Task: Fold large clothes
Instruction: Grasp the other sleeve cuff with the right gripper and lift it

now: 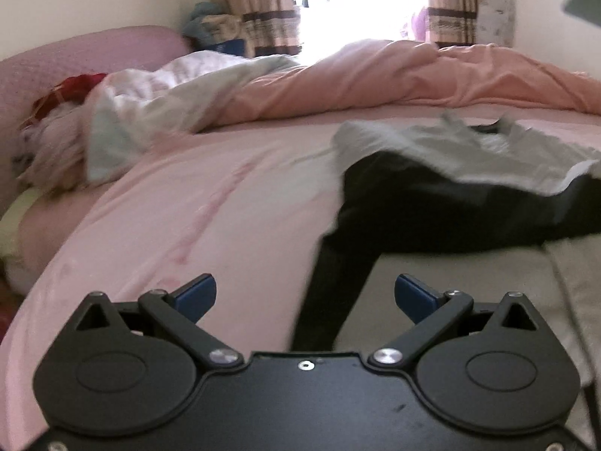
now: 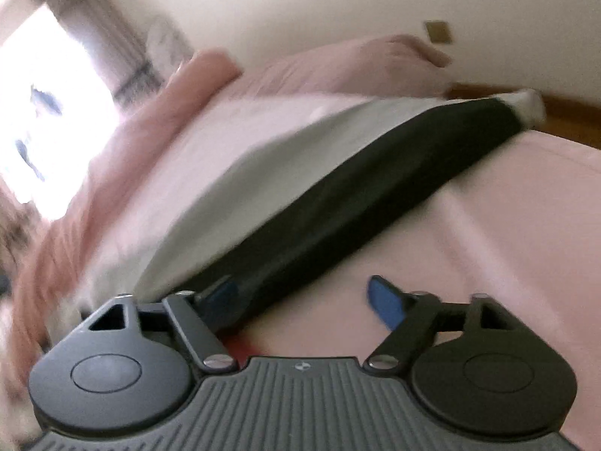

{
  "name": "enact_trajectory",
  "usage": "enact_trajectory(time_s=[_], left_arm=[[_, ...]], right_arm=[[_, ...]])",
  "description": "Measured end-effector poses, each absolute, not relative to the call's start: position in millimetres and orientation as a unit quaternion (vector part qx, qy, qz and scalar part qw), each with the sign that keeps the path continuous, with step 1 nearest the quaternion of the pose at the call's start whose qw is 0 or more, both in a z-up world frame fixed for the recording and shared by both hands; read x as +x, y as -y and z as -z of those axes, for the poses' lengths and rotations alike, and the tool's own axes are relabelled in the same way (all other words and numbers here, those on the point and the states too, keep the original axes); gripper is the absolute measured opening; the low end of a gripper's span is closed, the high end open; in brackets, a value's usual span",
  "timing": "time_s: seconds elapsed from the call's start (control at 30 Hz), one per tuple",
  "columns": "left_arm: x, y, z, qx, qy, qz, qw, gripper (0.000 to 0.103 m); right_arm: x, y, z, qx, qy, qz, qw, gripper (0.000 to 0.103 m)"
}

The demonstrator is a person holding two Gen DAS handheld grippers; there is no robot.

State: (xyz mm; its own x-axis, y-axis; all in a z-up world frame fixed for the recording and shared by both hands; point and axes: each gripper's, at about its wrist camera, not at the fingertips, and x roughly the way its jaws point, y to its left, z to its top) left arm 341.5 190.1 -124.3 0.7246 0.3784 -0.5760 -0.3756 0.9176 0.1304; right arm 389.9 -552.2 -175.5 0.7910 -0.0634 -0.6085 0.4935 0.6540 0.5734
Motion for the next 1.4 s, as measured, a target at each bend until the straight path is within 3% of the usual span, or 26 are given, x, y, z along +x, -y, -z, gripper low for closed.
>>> enact_trajectory(time_s=[0.1,0.3,0.33,0.4,0.6,0.8,0.93,1.1,1.2,1.23,1.27,1.4], left_arm=[[321.1,-184.1,129.0,-0.001,-0.312,-0.213,0.926,0.103],[310.4,-161.5,132.7,-0.036,-0.305,-0.19,0.932,0.103],[312.2,-159.5,135.3,-0.039,-0.305,-0.188,0.933,0.103],[310.8,-155.8,133.1,-0.035,-0.303,-0.187,0.934,0.103],[309.3,-149.0,125.8,-0.022,-0.295,-0.193,0.935,0.103],[314.7,-142.1,131.9,-0.02,-0.31,-0.179,0.934,0.103],[317.9,-131.2,134.7,0.005,-0.32,-0.168,0.933,0.103],[316.4,-130.7,132.8,0.008,-0.317,-0.168,0.933,0.103],[314.3,-134.8,133.1,-0.002,-0.319,-0.168,0.933,0.103],[313.6,-136.1,133.3,-0.002,-0.32,-0.169,0.932,0.103],[312.8,-137.3,133.4,-0.001,-0.321,-0.171,0.931,0.103],[310.8,-144.3,132.2,-0.001,-0.32,-0.176,0.931,0.103]], right_arm=[[384.2,590.0,172.6,0.4,-0.283,0.225,0.842,0.07],[400.0,654.8,178.5,0.477,-0.26,0.239,0.805,0.068],[402.3,657.7,178.1,0.468,-0.254,0.265,0.804,0.05],[409.6,665.9,182.1,0.452,-0.243,0.276,0.813,0.003],[387.5,653.9,148.9,0.408,-0.178,0.225,0.867,0.002],[360.6,638.8,176.3,0.417,-0.259,0.269,0.829,0.006],[348.3,652.6,198.3,0.487,-0.225,0.247,0.807,0.038],[340.9,672.7,198.8,0.504,-0.185,0.288,0.793,0.049],[343.0,686.7,203.4,0.534,-0.171,0.298,0.773,0.047],[346.7,691.8,208.5,0.544,-0.164,0.296,0.768,0.027],[344.9,695.9,208.6,0.54,-0.164,0.293,0.772,0.016],[345.9,673.0,183.8,0.457,-0.134,0.284,0.832,0.014]])
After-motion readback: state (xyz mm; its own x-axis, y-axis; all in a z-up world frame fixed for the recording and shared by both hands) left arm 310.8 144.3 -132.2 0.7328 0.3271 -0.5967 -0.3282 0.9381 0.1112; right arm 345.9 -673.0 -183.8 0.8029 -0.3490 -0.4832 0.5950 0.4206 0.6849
